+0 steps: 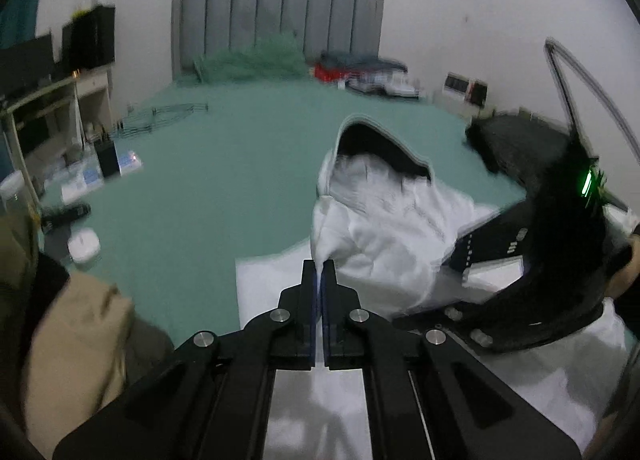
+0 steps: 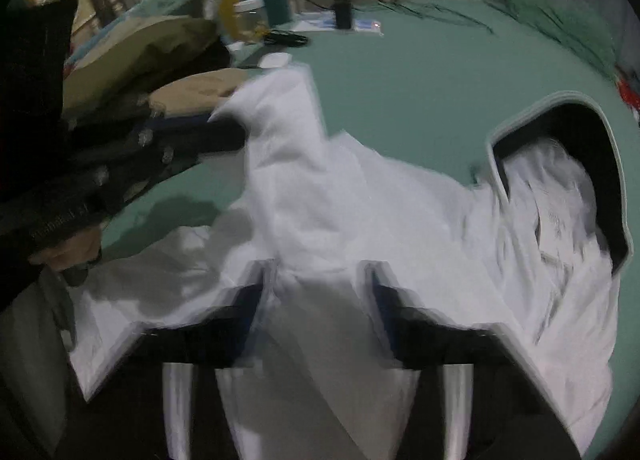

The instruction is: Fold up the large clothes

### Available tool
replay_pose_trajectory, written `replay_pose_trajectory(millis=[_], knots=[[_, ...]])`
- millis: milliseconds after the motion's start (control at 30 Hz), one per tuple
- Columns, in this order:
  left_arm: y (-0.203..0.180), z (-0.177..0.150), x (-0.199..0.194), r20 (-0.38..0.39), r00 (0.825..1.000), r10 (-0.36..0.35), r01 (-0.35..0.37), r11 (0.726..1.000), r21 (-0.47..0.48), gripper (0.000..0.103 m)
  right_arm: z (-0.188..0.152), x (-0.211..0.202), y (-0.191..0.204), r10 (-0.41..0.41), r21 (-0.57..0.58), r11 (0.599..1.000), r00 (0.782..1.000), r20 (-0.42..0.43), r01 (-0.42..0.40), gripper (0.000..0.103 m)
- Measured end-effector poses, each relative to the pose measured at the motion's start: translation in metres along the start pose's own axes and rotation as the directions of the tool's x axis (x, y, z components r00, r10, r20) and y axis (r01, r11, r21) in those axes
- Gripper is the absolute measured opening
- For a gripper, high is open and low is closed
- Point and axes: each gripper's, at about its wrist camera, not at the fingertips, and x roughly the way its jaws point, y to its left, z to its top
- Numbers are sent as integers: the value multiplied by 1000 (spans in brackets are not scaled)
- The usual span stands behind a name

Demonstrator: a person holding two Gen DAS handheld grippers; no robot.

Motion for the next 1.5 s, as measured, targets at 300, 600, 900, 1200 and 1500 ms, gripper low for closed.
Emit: replay_pose_trajectory(millis=[300, 600, 900, 1200, 1500], knots=[[9, 29, 1, 80, 993, 82, -77, 995, -66, 22, 40, -43, 19, -521, -61, 833, 816, 249, 550, 1], [79, -26, 16, -199, 980, 4, -87, 909, -407, 56, -8, 35, 41, -369, -48, 929, 929, -14, 368, 28], [51, -22, 45, -235, 969, -75, -23, 920, -391, 56, -73, -45, 26, -260, 161, 954, 965, 16, 254, 69], [31, -51, 82, -399, 915, -62, -77, 943, -323, 56, -137, -135, -125, -500, 459, 759, 865, -42, 462, 69], [0, -59, 89, -414, 909, 45, -110, 985, -135, 32, -169, -85, -196, -358, 508, 778, 925, -127, 371, 38]])
